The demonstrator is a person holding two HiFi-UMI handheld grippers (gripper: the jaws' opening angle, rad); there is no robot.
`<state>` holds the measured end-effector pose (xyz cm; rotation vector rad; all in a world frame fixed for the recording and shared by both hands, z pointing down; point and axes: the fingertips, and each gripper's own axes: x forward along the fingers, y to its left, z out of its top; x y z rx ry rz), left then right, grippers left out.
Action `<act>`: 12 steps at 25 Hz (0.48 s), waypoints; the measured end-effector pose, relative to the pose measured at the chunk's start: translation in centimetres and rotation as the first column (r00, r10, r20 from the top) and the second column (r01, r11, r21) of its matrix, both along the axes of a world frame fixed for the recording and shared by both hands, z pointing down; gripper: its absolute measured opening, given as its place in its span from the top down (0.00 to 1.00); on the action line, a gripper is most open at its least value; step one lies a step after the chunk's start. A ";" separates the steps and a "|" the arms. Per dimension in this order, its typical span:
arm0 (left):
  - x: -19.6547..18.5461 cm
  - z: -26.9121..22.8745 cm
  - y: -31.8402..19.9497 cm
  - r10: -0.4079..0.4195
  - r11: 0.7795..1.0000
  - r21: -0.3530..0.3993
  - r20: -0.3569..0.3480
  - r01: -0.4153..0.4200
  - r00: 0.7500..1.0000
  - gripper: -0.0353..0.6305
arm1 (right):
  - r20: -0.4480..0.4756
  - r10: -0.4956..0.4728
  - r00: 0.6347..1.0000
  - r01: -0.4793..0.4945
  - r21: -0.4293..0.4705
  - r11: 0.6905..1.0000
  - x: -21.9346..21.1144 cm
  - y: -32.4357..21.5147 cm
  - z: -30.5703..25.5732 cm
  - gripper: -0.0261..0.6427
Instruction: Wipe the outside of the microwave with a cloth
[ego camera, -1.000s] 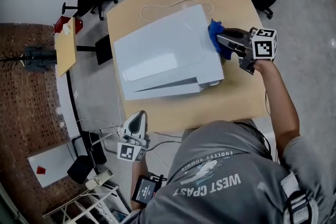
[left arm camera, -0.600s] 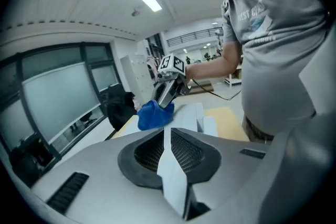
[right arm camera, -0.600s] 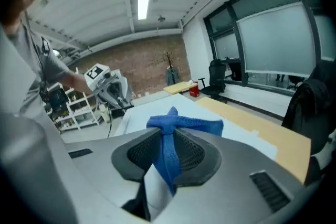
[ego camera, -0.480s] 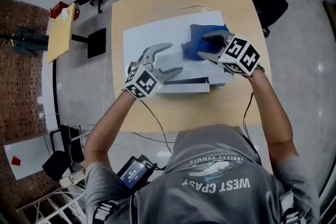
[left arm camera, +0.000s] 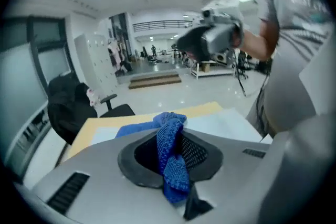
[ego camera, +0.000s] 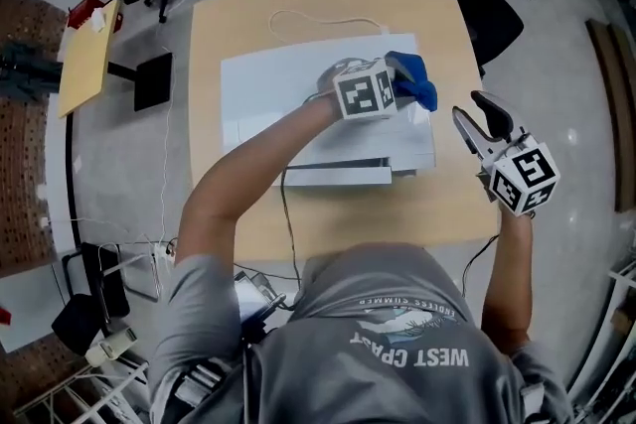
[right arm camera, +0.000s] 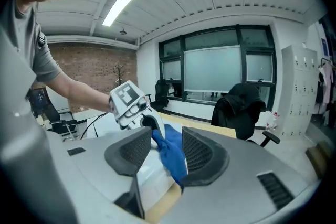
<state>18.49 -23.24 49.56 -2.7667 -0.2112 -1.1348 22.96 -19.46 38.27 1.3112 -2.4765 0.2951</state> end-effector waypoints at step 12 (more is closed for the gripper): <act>-32.4 -0.2 0.6 -0.414 0.850 -0.284 0.165 0.445 0.895 0.84 | 0.020 -0.031 0.999 0.033 -0.093 0.995 -2.3 1.6 4.3 0.68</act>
